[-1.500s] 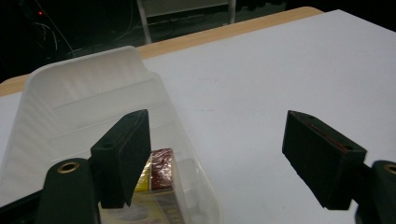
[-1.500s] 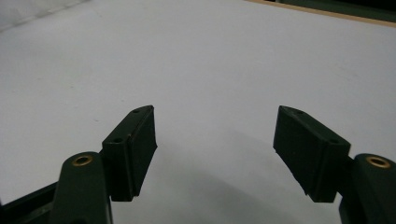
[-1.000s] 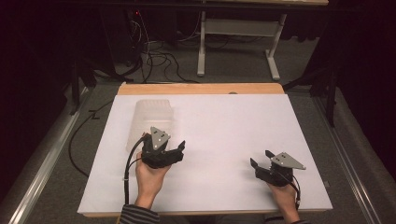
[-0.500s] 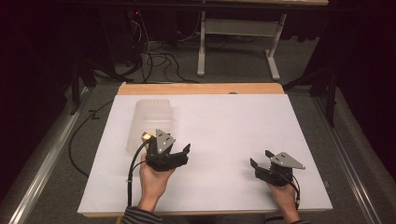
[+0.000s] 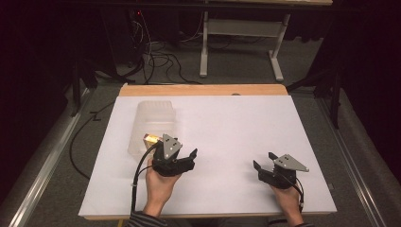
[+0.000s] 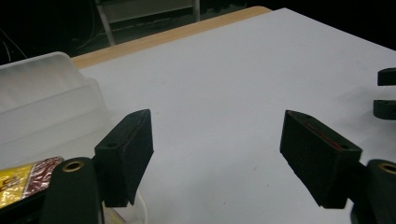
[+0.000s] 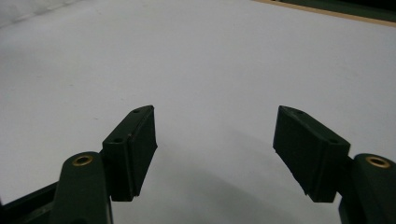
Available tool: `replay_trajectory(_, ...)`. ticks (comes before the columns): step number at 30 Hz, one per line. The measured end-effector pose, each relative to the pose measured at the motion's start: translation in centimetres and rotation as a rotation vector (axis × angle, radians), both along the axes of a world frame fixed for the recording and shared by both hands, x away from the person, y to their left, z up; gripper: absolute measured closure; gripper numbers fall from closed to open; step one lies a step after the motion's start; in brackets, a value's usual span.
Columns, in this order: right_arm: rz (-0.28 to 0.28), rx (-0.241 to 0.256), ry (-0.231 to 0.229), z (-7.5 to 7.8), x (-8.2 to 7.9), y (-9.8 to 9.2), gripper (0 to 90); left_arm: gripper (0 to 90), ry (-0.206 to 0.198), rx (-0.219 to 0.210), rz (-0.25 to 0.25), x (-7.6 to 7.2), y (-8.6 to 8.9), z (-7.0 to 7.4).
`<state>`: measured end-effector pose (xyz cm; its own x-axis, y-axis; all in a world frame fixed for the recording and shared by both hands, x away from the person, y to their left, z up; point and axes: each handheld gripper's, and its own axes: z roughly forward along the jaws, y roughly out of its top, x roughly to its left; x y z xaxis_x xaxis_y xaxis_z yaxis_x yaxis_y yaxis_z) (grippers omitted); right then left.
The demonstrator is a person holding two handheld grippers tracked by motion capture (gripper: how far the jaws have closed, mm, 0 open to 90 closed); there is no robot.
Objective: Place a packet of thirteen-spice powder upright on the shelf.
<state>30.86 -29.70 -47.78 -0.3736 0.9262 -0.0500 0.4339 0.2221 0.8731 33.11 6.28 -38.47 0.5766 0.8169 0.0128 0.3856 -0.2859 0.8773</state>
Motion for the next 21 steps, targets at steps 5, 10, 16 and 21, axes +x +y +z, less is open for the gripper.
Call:
replay_trajectory(5,-0.001,0.0,-0.002,0.01,-0.04,0.01,30.7,26.9,0.002,0.001,-0.011,-0.14,-0.33,-0.13)
replay_trajectory(10,0.0,0.0,-0.003,0.0,-0.03,0.03,30.7,27.0,0.009,-0.007,-0.02,-0.29,-0.62,-0.36)
replay_trajectory(16,-0.002,0.001,-0.003,-0.01,-0.04,0.05,30.8,27.1,0.016,-0.02,-0.024,-0.41,-0.72,-0.73)
replay_trajectory(21,0.0,-0.006,0.006,-0.03,0.09,0.1,30.8,27.0,0.014,-0.022,-0.028,-0.68,-0.6,-0.89)
